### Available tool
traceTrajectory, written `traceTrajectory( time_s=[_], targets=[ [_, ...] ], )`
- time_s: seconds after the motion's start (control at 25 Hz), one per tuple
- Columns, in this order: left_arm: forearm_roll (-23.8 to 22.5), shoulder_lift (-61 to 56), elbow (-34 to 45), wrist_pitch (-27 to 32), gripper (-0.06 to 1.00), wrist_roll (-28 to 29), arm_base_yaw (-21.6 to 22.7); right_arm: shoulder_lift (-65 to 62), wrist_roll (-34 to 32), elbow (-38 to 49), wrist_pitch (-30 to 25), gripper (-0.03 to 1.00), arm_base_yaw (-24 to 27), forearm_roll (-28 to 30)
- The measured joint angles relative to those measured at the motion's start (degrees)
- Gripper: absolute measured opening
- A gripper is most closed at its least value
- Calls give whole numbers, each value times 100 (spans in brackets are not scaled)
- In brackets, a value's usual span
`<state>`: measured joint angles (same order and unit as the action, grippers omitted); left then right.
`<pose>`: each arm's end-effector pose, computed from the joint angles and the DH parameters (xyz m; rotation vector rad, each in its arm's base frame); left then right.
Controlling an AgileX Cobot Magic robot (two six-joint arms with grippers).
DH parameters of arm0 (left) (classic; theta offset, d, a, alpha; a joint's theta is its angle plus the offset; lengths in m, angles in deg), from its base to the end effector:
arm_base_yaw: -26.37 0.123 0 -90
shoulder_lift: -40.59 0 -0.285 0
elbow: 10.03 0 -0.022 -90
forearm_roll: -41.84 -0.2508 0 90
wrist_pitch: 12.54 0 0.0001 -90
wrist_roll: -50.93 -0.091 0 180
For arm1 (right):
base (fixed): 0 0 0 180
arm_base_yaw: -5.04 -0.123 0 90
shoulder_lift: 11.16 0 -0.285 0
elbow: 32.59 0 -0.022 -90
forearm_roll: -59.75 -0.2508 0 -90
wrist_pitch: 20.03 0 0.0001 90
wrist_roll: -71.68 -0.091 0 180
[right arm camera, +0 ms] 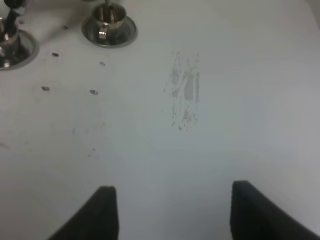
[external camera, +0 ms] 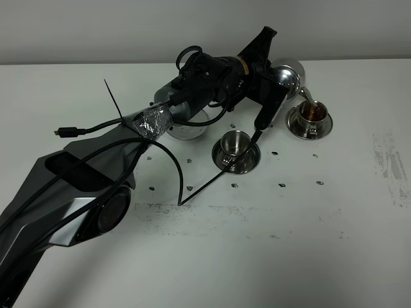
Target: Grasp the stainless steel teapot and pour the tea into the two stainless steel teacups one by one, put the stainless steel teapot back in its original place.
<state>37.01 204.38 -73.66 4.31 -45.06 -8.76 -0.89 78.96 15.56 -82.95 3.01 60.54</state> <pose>0.4965 -0.3466 0.1387 1.9604 0.8143 0.7260 -0.0006 -0.0011 0.2765 -0.1713 2.1116 -0.0712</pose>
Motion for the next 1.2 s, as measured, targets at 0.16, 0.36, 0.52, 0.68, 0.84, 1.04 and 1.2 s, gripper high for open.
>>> traceTrajectory(
  time_s=[0.16, 0.36, 0.52, 0.68, 0.84, 1.04, 1.2],
  targets=[
    [-27, 0, 0, -6, 19, 0, 0, 0, -11, 0, 0, 50, 0, 0],
    [-27, 0, 0, -11, 19, 0, 0, 0, -6, 0, 0, 50, 0, 0],
    [-41, -19, 0, -11, 19, 0, 0, 0, -6, 0, 0, 50, 0, 0],
    [-41, -30, 0, -11, 19, -84, -11, 0, -6, 0, 0, 50, 0, 0],
    [-41, -30, 0, 3, 19, -204, -41, 0, -6, 0, 0, 50, 0, 0],
    [-41, -30, 0, 3, 19, -204, -50, 0, -6, 0, 0, 50, 0, 19],
    [-41, -30, 0, -10, 19, -225, -50, 0, -6, 0, 0, 50, 0, 23]
  ],
)
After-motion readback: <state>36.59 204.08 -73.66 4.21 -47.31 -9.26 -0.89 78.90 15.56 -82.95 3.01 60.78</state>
